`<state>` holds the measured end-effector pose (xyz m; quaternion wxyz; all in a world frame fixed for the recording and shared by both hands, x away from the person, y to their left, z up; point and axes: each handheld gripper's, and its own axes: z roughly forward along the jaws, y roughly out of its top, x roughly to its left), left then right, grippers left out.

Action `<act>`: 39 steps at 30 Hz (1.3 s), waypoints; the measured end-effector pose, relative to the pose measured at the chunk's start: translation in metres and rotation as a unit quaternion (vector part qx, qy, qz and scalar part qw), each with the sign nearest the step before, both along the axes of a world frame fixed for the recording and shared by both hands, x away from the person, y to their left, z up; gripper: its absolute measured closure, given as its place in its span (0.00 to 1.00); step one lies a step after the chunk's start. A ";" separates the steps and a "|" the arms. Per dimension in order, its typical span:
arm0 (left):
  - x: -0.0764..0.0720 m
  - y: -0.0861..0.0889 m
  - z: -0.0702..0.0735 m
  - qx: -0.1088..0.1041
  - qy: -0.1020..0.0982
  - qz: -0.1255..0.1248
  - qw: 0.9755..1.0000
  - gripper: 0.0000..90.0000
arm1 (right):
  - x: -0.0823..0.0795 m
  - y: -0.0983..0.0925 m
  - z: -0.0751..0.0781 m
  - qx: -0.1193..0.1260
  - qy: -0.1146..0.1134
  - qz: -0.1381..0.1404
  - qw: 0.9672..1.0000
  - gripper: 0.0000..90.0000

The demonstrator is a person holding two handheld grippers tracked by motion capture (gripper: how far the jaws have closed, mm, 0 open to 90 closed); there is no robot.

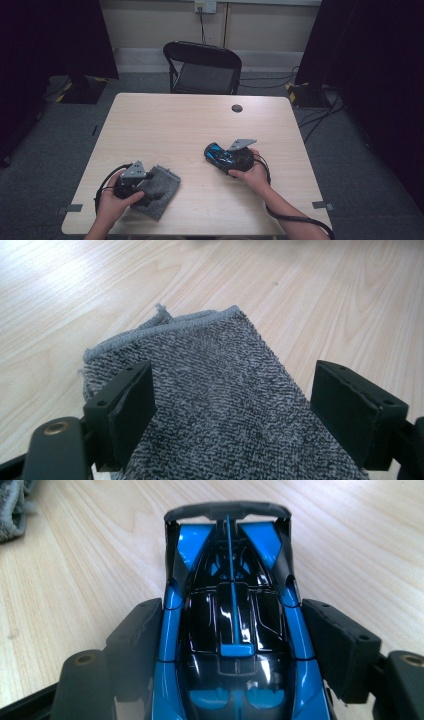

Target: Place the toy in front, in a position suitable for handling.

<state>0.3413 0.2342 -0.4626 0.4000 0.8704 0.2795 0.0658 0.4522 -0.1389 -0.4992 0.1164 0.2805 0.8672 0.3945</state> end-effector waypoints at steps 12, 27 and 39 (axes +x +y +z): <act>-0.001 -0.001 0.000 0.002 0.000 -0.002 1.000 0.20 | 0.001 0.000 -0.003 0.009 -0.001 -0.004 1.000 0.28; -0.001 0.002 0.002 0.001 -0.002 0.003 1.000 0.20 | -0.009 -0.009 0.003 0.002 0.005 -0.029 1.000 0.20; -0.001 -0.001 0.002 0.003 -0.003 0.001 1.000 0.20 | -0.038 -0.035 -0.005 -0.015 0.010 -0.077 0.997 0.17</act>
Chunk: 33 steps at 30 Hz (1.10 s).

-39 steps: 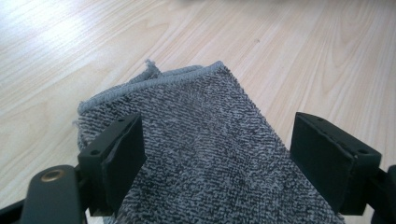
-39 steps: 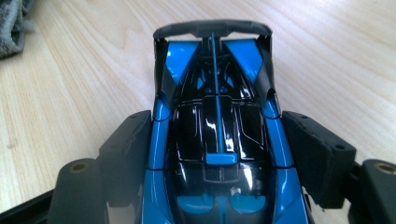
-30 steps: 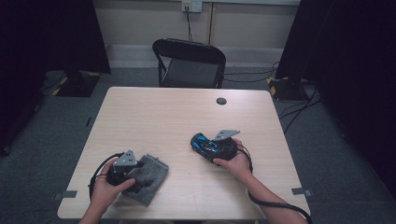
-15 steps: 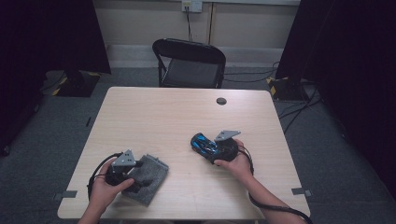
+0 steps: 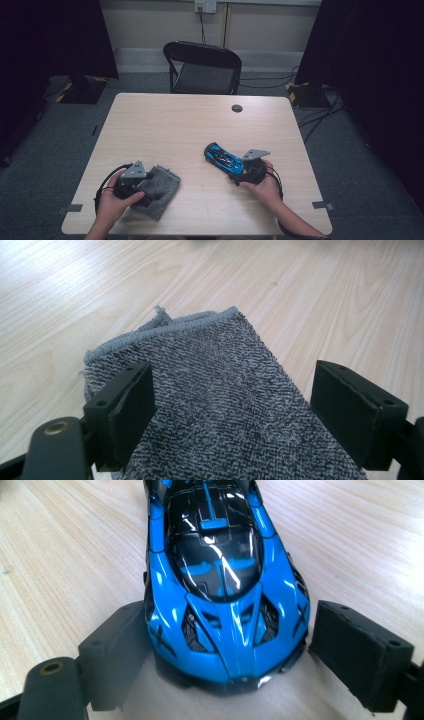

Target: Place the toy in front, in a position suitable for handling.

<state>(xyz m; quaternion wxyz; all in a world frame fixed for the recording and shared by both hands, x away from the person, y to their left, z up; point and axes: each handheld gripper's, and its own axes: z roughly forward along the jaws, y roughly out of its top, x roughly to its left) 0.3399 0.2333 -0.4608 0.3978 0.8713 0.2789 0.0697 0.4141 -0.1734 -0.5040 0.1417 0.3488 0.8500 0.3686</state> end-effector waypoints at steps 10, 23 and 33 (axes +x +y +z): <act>0.000 0.000 -0.001 -0.001 0.002 0.000 1.000 0.20 | 0.011 -0.005 0.000 0.005 -0.009 0.054 0.998 0.27; 0.001 0.001 -0.002 0.010 0.023 0.040 0.999 0.18 | 0.022 -0.011 0.000 0.005 -0.007 0.078 0.997 0.25; -0.012 -0.008 -0.005 0.056 0.035 0.073 0.995 0.20 | 0.016 -0.014 0.000 0.000 -0.003 0.043 0.999 0.19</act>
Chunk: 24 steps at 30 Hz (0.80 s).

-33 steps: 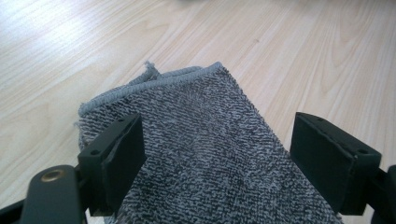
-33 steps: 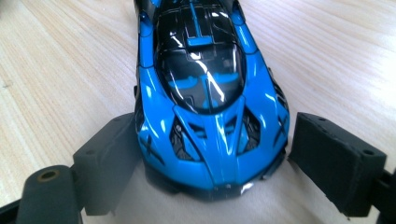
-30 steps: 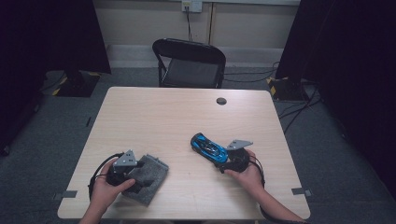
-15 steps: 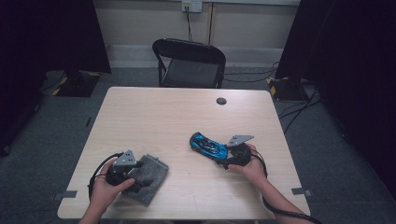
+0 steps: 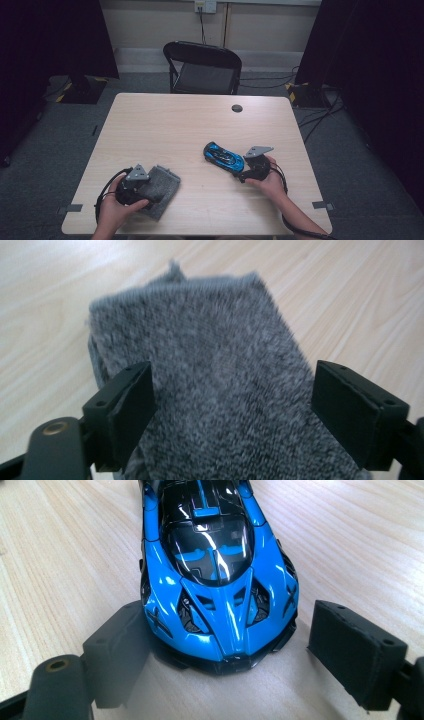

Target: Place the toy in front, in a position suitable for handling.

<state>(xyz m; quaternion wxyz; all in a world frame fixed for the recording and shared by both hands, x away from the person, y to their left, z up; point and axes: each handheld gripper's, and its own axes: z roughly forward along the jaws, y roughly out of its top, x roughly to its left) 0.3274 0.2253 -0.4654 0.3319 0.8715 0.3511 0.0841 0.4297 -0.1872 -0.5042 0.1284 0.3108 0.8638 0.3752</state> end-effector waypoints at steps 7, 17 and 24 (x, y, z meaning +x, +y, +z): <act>-0.001 0.004 -0.006 -0.001 0.009 0.022 1.000 0.26 | -0.003 0.000 0.000 0.001 -0.001 -0.011 1.000 0.19; -0.001 0.001 -0.013 0.011 -0.003 0.041 0.999 0.35 | -0.003 0.000 0.000 0.001 0.000 -0.012 1.000 0.19; 0.005 -0.007 -0.015 0.021 -0.005 0.032 0.999 0.33 | -0.003 0.000 0.000 0.001 -0.001 -0.012 1.000 0.19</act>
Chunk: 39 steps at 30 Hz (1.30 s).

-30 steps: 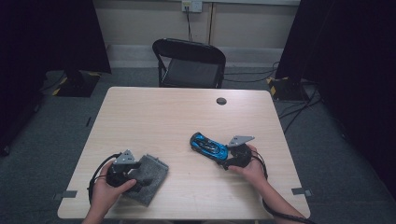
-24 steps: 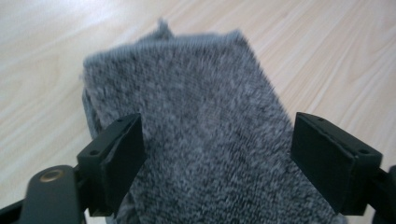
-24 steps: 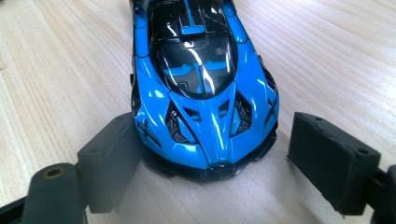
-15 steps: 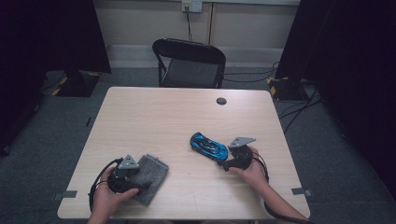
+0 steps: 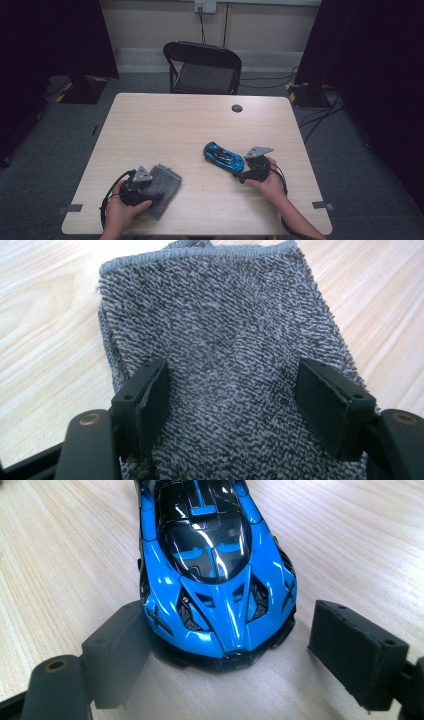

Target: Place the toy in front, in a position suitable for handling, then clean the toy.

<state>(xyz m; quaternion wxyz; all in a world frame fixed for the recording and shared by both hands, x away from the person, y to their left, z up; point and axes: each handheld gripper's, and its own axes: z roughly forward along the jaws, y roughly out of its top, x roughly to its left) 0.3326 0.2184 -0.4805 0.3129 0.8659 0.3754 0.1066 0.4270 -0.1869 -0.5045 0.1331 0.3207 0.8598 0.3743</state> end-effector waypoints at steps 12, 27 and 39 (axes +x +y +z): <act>0.023 -0.026 0.001 0.006 -0.004 -0.058 0.998 0.34 | 0.000 0.000 0.000 0.000 0.000 0.000 1.000 0.19; 0.038 -0.075 0.001 -0.010 -0.008 -0.119 0.993 0.36 | 0.000 0.000 0.000 0.000 0.000 0.000 1.000 0.19; 0.019 -0.087 -0.001 -0.008 -0.031 -0.075 0.997 0.36 | 0.000 0.000 0.000 0.000 0.000 0.000 1.000 0.19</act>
